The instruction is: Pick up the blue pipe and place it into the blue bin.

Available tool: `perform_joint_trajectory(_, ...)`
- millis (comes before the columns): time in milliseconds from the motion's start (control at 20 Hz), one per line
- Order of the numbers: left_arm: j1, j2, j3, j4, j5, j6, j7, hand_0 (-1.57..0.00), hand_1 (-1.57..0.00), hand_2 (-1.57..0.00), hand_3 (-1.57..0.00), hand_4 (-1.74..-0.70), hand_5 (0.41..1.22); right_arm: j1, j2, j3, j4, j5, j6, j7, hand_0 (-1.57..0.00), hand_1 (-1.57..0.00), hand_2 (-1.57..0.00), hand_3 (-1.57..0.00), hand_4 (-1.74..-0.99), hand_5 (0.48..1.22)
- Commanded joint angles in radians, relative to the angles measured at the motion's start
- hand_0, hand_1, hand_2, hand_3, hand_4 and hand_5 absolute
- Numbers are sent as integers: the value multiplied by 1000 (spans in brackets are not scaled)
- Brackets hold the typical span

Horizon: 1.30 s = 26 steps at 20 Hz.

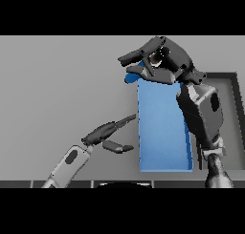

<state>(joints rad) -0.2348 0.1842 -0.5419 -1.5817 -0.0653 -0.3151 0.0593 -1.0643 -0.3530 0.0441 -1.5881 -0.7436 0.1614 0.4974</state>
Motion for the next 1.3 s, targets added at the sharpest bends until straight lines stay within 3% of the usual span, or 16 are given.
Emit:
perform_joint_trajectory(0, 8, 6, 1, -7, 5, -4, -9, 1, 1, 1, 1, -907, 491, -1, -11, -24, 39, 12, -5, 10, -1571, -1571, -1571, -1571, -1735, 1131)
perform_joint_trajectory(250, -8, 7, 21, -9, 23, -2, 27, 1, 1, 1, 1, -902, 489, 118, -38, -100, 188, 143, 21, 30, -1571, -1571, -1571, -1571, -1739, 1120)
perform_joint_trajectory(550, -1, 6, 17, -3, 19, -5, 28, 1, 1, 1, 1, -888, 473, 335, 10, -101, 180, 238, -6, 112, -1571, -1571, -1571, -1571, -1741, 1120)
perform_joint_trajectory(650, -10, -3, 20, 2, 18, 2, 25, 1, 1, 1, 1, -887, 466, 396, -9, -60, 211, 234, -35, 112, -1571, -1571, -1571, -1571, -1741, 1120)
perform_joint_trajectory(750, -1, 1, 15, 3, 9, 3, 6, 1, 1, 1, 1, -881, 463, 455, -67, 21, 222, 187, -72, 112, -1571, -1571, -1571, -1571, -1741, 1122)
perform_joint_trajectory(950, 4, -3, 14, -1, 16, 3, 16, 1, 1, 1, 1, -884, 460, 534, -152, 181, 253, 117, -114, 112, -1571, -1571, -1571, -1571, -1591, 1114)
perform_joint_trajectory(1000, 7, 1, 16, -3, 20, 1, 16, 1, 1, 1, 1, -885, 457, 539, -187, 243, 265, 82, -146, 112, -1571, -1571, -1571, -1330, -1599, 1110)
perform_joint_trajectory(1050, 2, 2, 18, 2, 18, 2, 21, 1, 1, 1, 1, -886, 455, 525, -211, 302, 279, 36, -199, 104, -1563, -1459, -1393, -1122, -1547, 1133)
perform_joint_trajectory(1150, -7, -11, 12, -2, 18, 5, 37, 1, 1, 1, 1, -885, 454, 492, -251, 375, 312, -59, -269, 102, -1045, -933, -891, -718, -1455, 1164)
perform_joint_trajectory(1250, -4, -5, 14, 1, 15, 5, 26, 1, 1, 1, 1, -886, 454, 466, -259, 427, 342, -107, -305, 100, -668, -597, -570, -459, -1338, 1157)
